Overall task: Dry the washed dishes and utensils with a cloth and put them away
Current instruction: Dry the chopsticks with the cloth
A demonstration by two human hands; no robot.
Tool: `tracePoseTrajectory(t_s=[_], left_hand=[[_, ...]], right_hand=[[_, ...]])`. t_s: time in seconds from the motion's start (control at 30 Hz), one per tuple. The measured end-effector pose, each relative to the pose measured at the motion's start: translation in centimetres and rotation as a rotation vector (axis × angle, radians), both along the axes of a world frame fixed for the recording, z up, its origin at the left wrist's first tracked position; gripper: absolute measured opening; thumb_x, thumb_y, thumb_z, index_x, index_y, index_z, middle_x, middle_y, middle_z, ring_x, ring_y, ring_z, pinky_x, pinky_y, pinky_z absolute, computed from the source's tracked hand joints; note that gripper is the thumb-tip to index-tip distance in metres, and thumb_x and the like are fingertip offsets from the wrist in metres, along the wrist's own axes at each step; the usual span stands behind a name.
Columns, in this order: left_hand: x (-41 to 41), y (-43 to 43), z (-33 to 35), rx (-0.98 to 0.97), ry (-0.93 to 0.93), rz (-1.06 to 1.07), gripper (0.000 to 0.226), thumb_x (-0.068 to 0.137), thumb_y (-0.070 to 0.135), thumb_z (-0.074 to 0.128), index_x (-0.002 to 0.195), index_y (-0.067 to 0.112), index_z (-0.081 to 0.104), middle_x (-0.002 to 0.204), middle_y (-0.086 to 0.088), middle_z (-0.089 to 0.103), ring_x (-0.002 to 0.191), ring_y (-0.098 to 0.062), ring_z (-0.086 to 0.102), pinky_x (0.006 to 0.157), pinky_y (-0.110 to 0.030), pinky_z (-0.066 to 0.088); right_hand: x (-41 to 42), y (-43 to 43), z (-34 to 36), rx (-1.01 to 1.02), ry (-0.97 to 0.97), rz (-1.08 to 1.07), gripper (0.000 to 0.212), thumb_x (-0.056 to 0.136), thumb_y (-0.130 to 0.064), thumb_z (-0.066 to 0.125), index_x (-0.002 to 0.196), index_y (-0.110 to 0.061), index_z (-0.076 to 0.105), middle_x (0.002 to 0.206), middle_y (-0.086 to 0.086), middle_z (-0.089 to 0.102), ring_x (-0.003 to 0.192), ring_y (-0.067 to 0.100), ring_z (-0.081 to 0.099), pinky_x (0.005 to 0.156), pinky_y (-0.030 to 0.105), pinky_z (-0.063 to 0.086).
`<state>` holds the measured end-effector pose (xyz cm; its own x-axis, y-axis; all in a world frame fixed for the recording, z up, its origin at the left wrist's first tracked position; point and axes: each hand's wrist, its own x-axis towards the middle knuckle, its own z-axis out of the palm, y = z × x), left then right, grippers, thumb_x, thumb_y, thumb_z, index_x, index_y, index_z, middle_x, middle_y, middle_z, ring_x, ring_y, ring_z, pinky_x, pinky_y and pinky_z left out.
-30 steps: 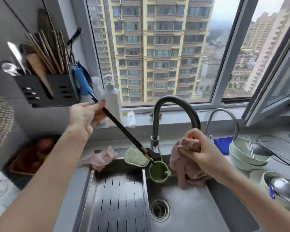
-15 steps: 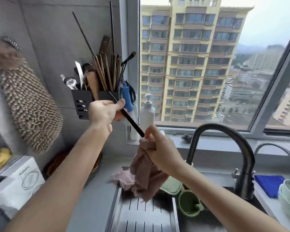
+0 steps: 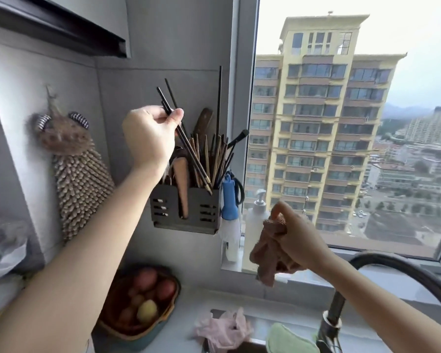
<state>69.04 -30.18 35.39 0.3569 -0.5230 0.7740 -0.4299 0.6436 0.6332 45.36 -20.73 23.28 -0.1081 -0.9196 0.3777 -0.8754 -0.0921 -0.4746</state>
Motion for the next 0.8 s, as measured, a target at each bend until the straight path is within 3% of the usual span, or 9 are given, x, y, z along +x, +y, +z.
tracePoseTrajectory(t_s=[0.17, 0.37, 0.47, 0.57, 0.73, 0.8], left_hand=[[-1.5, -2.4, 1.7, -0.019, -0.088, 0.027, 0.042, 0.08, 0.035, 0.068, 0.067, -0.005, 0.065, 0.06, -0.021, 0.065, 0.052, -0.018, 0.043, 0.054, -0.039, 0.039], [-2.6, -3.9, 3.3, 0.037, -0.1, 0.004, 0.042, 0.082, 0.029, 0.068, 0.07, -0.011, 0.064, 0.057, -0.015, 0.052, 0.055, -0.017, 0.039, 0.05, -0.032, 0.026], [-2.2, -3.9, 4.4, -0.003, -0.123, 0.035, 0.038, 0.081, 0.03, 0.069, 0.068, -0.006, 0.067, 0.061, -0.022, 0.063, 0.055, -0.018, 0.042, 0.051, -0.034, 0.031], [-1.7, -4.1, 5.4, -0.021, -0.139, 0.014, 0.033, 0.081, 0.03, 0.069, 0.07, -0.001, 0.07, 0.061, -0.016, 0.061, 0.056, -0.02, 0.046, 0.053, -0.031, 0.036], [-2.3, -5.8, 0.3, 0.245, -0.314, -0.006, 0.038, 0.079, 0.029, 0.073, 0.07, -0.008, 0.067, 0.058, -0.012, 0.054, 0.055, -0.019, 0.043, 0.055, -0.031, 0.036], [-2.7, -6.2, -2.7, 0.397, -0.441, -0.018, 0.038, 0.079, 0.026, 0.074, 0.062, -0.005, 0.061, 0.056, -0.009, 0.053, 0.057, -0.021, 0.047, 0.058, -0.03, 0.037]], right_hand=[[0.7, -0.5, 0.5, -0.006, -0.023, 0.032, 0.032, 0.085, 0.008, 0.042, 0.1, -0.02, 0.046, 0.085, 0.001, 0.055, 0.067, 0.015, 0.052, 0.049, 0.025, 0.042], [0.9, -0.1, -0.4, 0.021, -0.035, 0.05, 0.033, 0.083, 0.007, 0.043, 0.095, -0.024, 0.043, 0.087, 0.004, 0.058, 0.072, 0.02, 0.053, 0.051, 0.021, 0.039], [0.8, 0.0, -0.8, 0.03, -0.042, 0.041, 0.035, 0.08, 0.007, 0.044, 0.093, -0.025, 0.042, 0.089, 0.008, 0.064, 0.077, 0.024, 0.057, 0.063, 0.033, 0.046], [0.7, -0.1, -1.0, 0.047, -0.041, 0.031, 0.036, 0.08, 0.008, 0.044, 0.093, -0.025, 0.042, 0.09, 0.01, 0.065, 0.078, 0.026, 0.058, 0.064, 0.036, 0.048], [1.1, -0.2, -1.0, 0.043, -0.047, 0.035, 0.033, 0.08, 0.007, 0.044, 0.094, -0.023, 0.043, 0.091, 0.01, 0.064, 0.079, 0.026, 0.057, 0.062, 0.032, 0.042], [1.4, -0.2, -1.1, 0.041, -0.046, 0.042, 0.028, 0.083, 0.005, 0.045, 0.096, -0.021, 0.045, 0.091, 0.009, 0.064, 0.079, 0.025, 0.057, 0.061, 0.03, 0.042]])
